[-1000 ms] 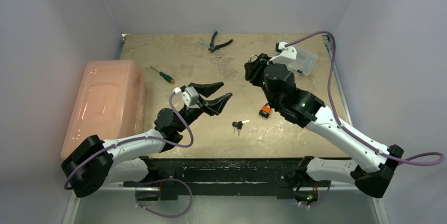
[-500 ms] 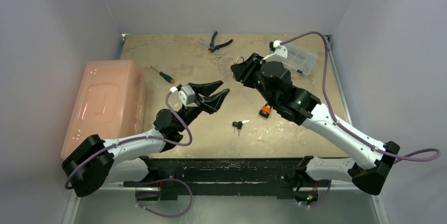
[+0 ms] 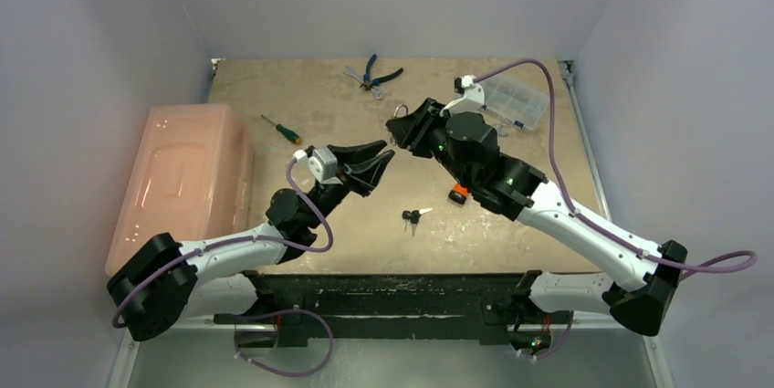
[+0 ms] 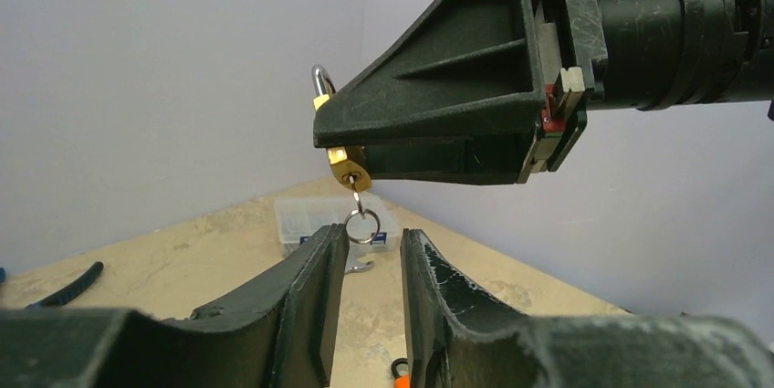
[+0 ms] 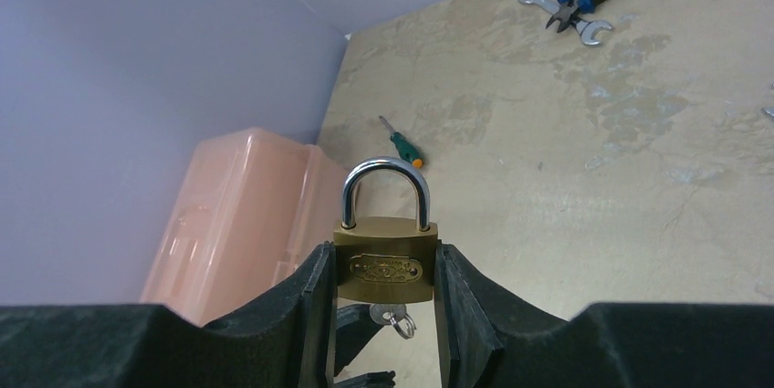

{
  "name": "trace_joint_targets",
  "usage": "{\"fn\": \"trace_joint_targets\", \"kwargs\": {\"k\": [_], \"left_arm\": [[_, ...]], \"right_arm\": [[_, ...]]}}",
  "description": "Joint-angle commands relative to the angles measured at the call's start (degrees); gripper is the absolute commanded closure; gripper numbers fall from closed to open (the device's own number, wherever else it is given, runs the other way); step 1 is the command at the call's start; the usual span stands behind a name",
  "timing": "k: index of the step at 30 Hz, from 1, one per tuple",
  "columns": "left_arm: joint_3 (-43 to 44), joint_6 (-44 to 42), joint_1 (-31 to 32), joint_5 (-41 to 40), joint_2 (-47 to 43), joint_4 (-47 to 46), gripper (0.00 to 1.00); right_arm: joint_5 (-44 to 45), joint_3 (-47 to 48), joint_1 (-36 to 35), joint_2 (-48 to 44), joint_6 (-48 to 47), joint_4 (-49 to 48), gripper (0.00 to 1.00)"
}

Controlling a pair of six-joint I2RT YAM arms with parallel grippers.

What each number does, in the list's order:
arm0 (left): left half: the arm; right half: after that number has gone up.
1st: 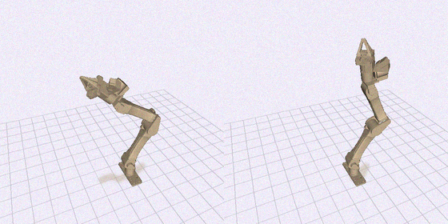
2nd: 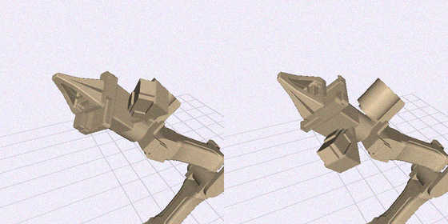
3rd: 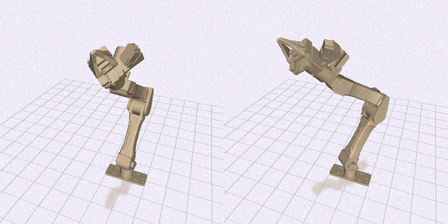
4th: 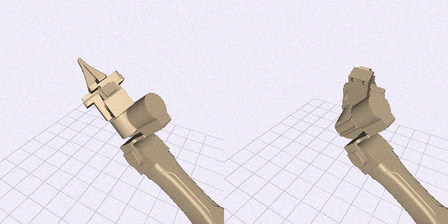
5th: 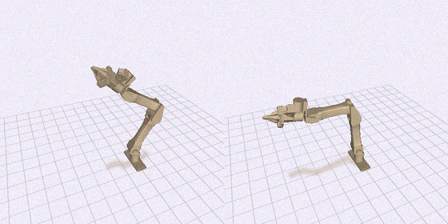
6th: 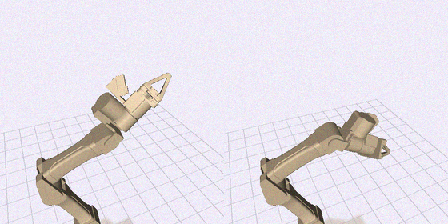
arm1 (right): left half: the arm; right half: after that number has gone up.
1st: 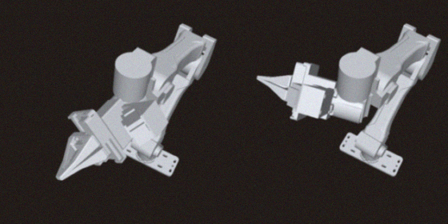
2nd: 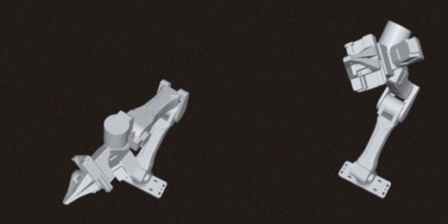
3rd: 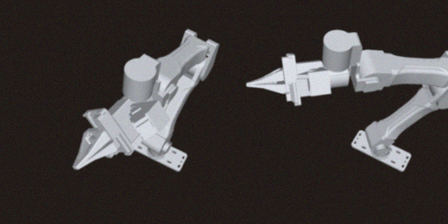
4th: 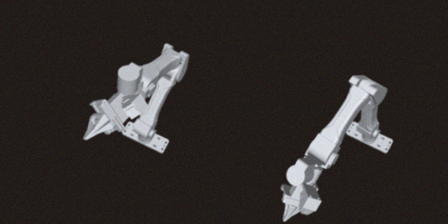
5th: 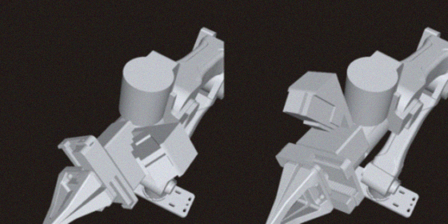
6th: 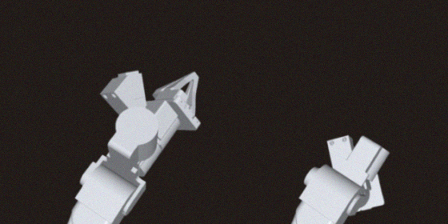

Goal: Unlock with the key

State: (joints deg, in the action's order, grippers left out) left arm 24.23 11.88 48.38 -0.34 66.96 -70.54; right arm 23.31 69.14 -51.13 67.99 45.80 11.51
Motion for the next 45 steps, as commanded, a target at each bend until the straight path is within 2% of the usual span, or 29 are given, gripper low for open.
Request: {"fn": "trace_joint_targets", "kwargs": {"k": [1, 7, 15, 23, 40, 45], "left_arm": [[1.6, 0.0, -0.4, -0.8, -0.1, -1.3, 0.68], [1.5, -0.6, -0.3, -2.0, -0.6, -1.1, 0.71], [2.1, -2.1, -0.4, -3.1, -0.6, 0.7, 0.80], [1.8, -2.7, -0.4, -3.4, -1.4, 0.5, 0.81], [1.5, -4.1, -0.3, -2.3, -2.5, 1.0, 0.68], [1.6, -4.6, -0.3, -0.5, -2.8, 1.4, 0.57]], "right_arm": [[-1.5, -0.9, -0.8, -0.4, -0.6, -5.3, 1.00], [-1.9, -1.0, -1.4, -0.1, -1.1, -5.8, 1.00], [-3.0, -0.9, -2.0, 0.2, -1.1, -6.2, 1.00], [-2.2, -0.8, -3.0, 1.0, -1.5, -6.2, 1.00], [0.3, 0.8, -3.3, 2.1, -2.6, -5.4, 1.00], [1.3, 1.6, -3.3, 2.4, -3.1, -4.7, 1.00]]}}
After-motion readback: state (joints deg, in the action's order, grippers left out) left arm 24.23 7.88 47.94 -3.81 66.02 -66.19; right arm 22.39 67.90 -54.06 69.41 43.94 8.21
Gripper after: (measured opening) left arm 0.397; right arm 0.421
